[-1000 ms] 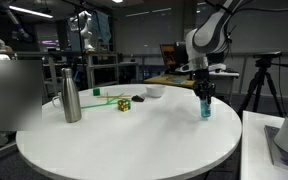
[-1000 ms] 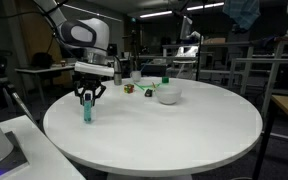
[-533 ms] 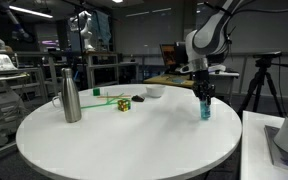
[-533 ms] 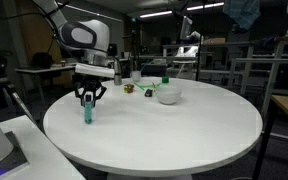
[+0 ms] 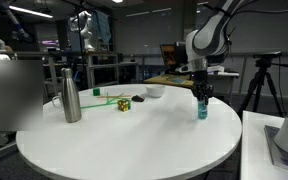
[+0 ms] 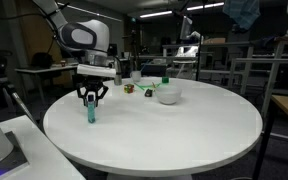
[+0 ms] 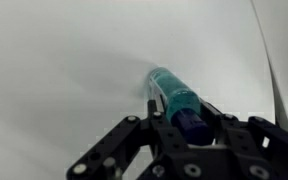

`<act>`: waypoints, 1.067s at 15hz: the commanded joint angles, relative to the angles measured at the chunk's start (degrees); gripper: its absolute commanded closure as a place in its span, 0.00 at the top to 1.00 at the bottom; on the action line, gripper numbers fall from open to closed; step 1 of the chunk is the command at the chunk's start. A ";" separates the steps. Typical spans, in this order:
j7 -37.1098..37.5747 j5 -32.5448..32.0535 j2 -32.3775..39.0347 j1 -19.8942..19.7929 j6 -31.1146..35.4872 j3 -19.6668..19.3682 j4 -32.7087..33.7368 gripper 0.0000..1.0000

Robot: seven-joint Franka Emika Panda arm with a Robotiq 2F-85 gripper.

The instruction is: Move the bottle forward

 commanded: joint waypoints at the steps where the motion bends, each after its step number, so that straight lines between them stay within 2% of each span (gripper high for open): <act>1: -1.88 0.46 0.61 0.06 2.92 -0.85 -0.90 0.10; 8: -2.34 0.75 1.40 -0.14 3.36 -0.95 -0.87 0.10; 9: -0.51 0.06 1.01 0.22 1.00 -0.49 0.02 0.35; 16: -0.52 0.06 1.01 0.20 1.02 -0.57 0.02 0.35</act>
